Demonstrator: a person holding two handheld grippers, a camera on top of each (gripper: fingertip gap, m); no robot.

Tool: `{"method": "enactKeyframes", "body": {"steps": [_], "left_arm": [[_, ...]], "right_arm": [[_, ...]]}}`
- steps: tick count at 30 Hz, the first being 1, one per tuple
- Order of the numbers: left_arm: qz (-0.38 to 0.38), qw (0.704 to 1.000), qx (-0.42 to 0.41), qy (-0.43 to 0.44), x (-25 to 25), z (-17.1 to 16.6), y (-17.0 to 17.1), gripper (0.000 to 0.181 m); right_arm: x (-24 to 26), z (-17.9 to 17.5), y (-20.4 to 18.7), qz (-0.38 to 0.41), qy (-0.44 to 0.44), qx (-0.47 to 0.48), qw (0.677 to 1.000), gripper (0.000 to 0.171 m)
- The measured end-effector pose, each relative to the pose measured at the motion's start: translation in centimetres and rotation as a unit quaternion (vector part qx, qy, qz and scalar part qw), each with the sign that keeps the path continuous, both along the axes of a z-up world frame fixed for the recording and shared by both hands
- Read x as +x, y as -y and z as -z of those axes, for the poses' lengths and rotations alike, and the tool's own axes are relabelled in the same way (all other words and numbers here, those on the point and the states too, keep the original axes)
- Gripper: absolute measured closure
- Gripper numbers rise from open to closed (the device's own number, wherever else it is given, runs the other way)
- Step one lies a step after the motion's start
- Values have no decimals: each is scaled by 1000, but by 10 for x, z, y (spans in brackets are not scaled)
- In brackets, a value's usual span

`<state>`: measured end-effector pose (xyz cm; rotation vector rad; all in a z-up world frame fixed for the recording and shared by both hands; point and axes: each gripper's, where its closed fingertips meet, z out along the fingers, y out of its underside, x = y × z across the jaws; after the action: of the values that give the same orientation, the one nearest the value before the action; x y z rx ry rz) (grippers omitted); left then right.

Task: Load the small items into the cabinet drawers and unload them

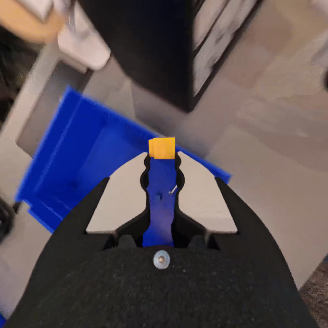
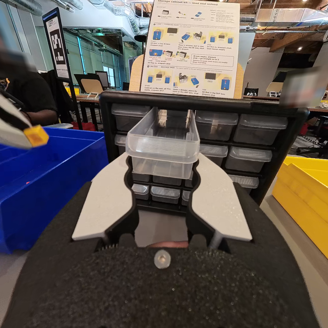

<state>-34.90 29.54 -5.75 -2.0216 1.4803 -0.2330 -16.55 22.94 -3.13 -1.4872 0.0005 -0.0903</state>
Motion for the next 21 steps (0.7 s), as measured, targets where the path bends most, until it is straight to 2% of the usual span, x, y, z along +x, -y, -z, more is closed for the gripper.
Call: {"method": "enactKeyframes", "body": {"steps": [4,8,14,21], "left_arm": [[134,989,54,16,69,-69,47,155],[216,971,70,-79,132,-93,66,155],[246,935,37,-252,179,-77,61,155],[226,892,-17,-392,174,-43,53,155]], "right_arm": [[0,0,0,-1,-2,-1,1000,107],[0,1,1,1,2,0,1000,107],[0,1,2,0,3,1,1000,107],[0,1,3,0,1,1,1000,107]]}}
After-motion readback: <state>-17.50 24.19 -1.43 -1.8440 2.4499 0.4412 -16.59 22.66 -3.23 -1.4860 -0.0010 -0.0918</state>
